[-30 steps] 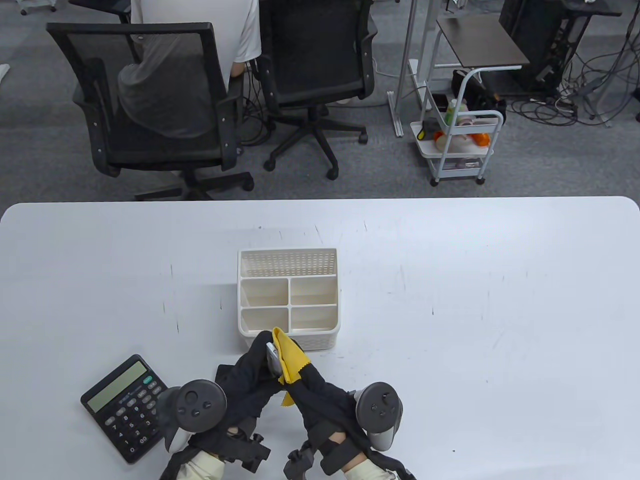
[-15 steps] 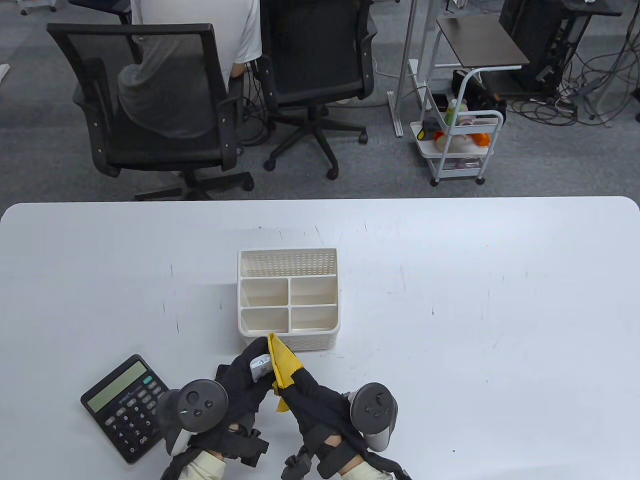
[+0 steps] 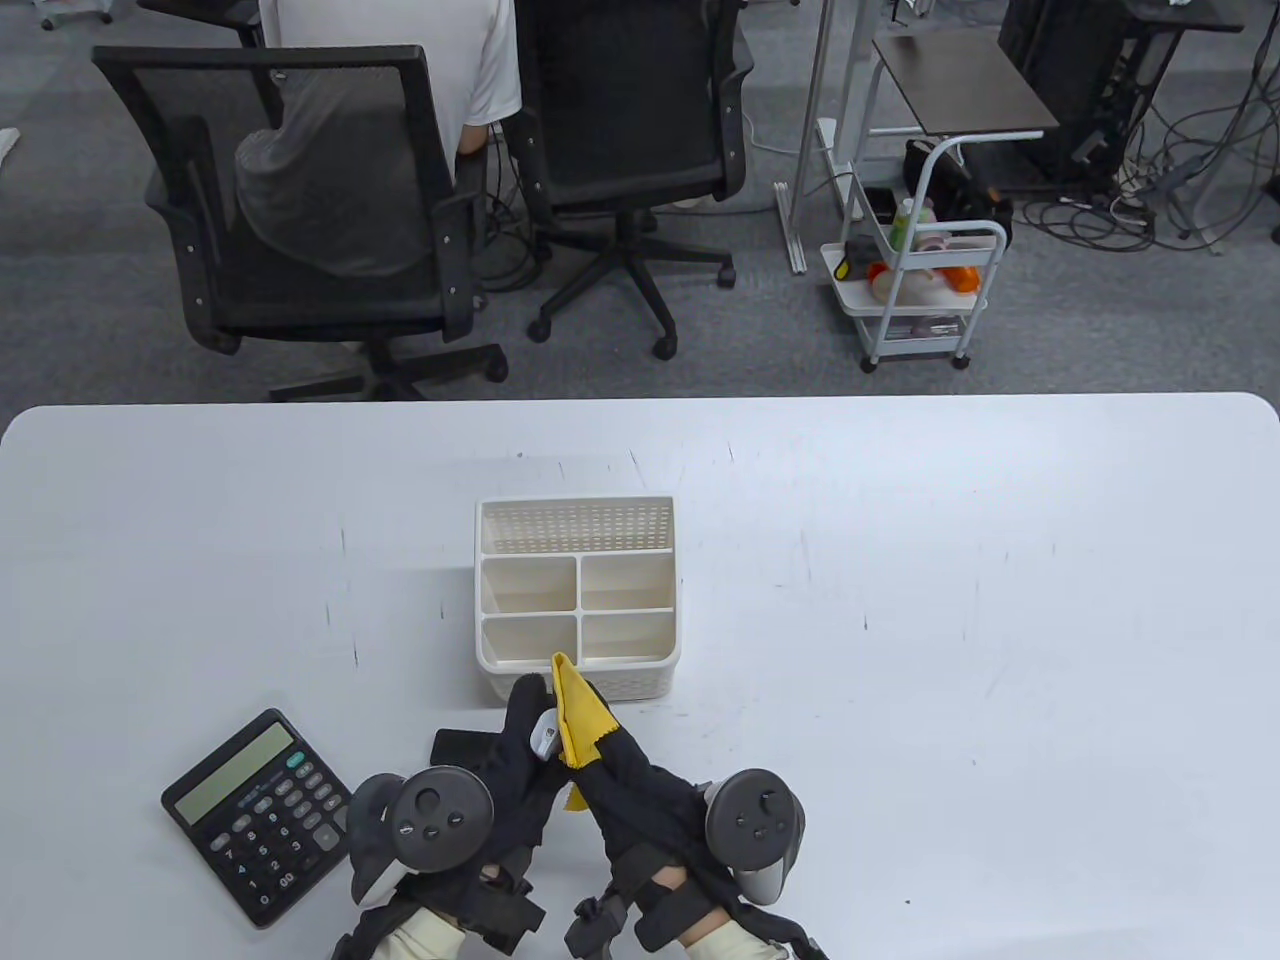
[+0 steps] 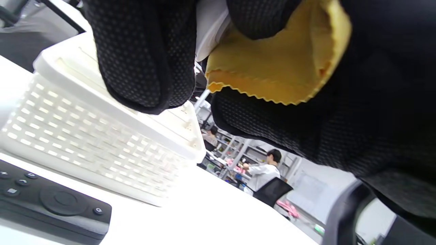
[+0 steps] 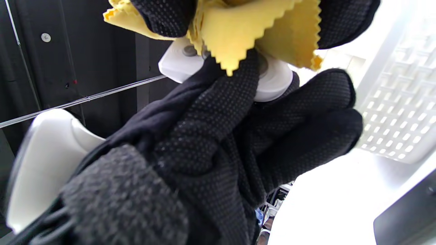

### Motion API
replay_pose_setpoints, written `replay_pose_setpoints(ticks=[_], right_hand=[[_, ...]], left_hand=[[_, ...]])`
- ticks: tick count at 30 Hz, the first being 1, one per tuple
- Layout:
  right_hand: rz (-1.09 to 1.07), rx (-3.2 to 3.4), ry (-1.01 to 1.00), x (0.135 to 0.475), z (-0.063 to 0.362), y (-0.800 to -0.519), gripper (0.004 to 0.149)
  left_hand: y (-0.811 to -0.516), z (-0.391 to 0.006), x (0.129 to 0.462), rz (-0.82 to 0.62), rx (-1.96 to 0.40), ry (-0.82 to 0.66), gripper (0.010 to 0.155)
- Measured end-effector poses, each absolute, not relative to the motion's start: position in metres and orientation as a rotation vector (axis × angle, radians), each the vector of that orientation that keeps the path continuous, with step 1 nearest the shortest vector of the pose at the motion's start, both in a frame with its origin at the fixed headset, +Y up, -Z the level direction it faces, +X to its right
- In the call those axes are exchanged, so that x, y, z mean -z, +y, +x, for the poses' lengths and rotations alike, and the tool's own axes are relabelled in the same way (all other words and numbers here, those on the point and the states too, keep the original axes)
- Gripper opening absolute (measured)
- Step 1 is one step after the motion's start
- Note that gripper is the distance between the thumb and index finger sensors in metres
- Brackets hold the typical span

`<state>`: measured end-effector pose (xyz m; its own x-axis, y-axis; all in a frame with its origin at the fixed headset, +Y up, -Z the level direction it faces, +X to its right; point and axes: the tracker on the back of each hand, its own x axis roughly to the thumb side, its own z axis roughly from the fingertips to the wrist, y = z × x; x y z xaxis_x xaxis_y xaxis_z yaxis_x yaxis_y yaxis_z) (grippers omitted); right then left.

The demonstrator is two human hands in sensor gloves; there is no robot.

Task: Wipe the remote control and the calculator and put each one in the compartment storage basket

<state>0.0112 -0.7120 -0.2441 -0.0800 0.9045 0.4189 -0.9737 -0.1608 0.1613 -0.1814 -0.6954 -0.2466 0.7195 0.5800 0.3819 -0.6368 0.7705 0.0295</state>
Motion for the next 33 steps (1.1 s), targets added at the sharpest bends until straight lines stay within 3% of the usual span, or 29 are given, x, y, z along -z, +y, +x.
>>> replay_pose_setpoints(ticks=[3, 7, 15, 24, 33], right_hand=[[0.540, -1.687, -0.165, 0.241, 0.005, -0.711, 0.054], [0.528, -1.700, -0.183, 0.240, 0.006, -0.710, 0.054], [0.499, -1.618, -0.135, 0.246, 0.012, -0.711, 0.054], [0.493, -1.597, -0.180, 0.245, 0.013, -0.709, 0.053], [0.472, -1.636, -0.174, 0.245, 0.013, -0.711, 0.057]], left_hand=[[-0.698, -0.189, 0.249, 0.151, -0.714, -0.332, 0.069], [-0.697, -0.188, 0.248, 0.159, -0.711, -0.406, 0.074], [-0.690, -0.191, 0.245, 0.317, -0.684, -0.399, 0.070], [-0.691, -0.193, 0.248, 0.246, -0.663, -0.391, 0.079], [-0.690, -0.185, 0.242, 0.307, -0.560, -0.405, 0.078]])
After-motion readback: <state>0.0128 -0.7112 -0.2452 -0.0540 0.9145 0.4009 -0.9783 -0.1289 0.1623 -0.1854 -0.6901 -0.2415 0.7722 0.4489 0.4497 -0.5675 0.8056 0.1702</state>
